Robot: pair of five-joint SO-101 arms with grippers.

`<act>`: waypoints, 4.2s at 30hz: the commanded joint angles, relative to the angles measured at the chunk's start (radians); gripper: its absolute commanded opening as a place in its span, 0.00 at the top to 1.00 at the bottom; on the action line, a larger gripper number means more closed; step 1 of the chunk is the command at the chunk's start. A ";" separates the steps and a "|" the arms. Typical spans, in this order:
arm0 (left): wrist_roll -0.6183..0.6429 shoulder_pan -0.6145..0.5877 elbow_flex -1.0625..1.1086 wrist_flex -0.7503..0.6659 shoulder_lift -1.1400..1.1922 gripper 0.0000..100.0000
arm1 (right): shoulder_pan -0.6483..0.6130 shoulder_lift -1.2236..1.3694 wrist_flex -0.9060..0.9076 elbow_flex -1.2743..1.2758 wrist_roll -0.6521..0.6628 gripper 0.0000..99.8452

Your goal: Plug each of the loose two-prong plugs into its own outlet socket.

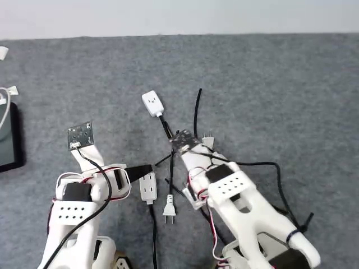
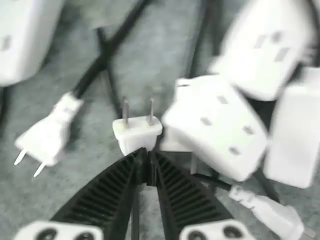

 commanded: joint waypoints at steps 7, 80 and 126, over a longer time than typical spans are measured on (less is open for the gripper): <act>-0.005 -0.012 -0.004 -0.026 -0.015 0.55 | -0.107 -0.189 0.022 0.028 -0.003 0.99; -0.075 -0.077 0.031 -0.041 -0.015 0.56 | -0.262 -0.042 -0.122 -0.044 -0.387 0.85; -0.152 -0.075 0.044 -0.063 -0.014 0.59 | -0.099 -0.180 0.047 -0.302 -0.184 0.99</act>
